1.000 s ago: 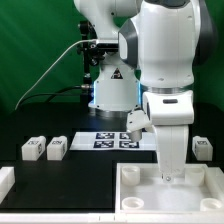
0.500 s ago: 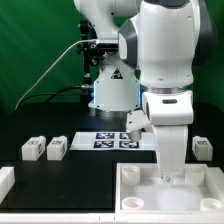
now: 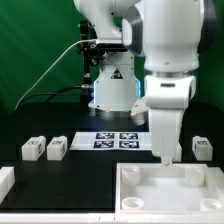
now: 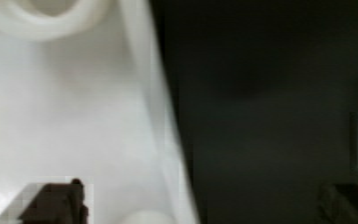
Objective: Assemble one leg
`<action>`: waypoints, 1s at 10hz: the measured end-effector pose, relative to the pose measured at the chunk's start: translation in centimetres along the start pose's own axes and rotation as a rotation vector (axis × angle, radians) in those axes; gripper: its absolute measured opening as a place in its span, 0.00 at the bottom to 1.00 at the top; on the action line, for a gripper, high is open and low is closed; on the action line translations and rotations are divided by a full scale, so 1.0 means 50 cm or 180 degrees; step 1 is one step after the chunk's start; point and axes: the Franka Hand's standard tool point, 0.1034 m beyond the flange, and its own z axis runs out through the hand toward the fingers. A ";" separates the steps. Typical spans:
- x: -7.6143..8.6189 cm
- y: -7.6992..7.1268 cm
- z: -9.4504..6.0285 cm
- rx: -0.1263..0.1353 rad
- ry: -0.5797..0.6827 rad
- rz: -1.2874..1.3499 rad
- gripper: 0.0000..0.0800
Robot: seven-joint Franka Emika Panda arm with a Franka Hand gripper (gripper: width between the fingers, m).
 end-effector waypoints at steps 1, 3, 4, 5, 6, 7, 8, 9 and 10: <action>0.016 -0.015 -0.009 0.0001 0.0015 0.0555 0.81; 0.049 -0.038 -0.030 0.0010 0.0042 0.1427 0.81; 0.068 -0.054 -0.027 0.0037 0.0053 0.1850 0.81; 0.074 -0.060 -0.020 0.0092 0.0065 0.2131 0.81; 0.077 -0.063 -0.016 0.0140 0.0081 0.2571 0.81; 0.079 -0.064 -0.017 0.0149 0.0084 0.2722 0.81; 0.081 -0.066 -0.017 0.0175 0.0087 0.3068 0.81; 0.083 -0.071 -0.015 0.0205 0.0056 0.3273 0.81; 0.090 -0.098 -0.008 0.0384 -0.0160 0.3622 0.81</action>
Offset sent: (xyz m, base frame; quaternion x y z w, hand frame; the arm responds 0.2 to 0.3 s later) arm -0.0144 0.0368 0.0052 -0.0019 0.0093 0.3527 0.9357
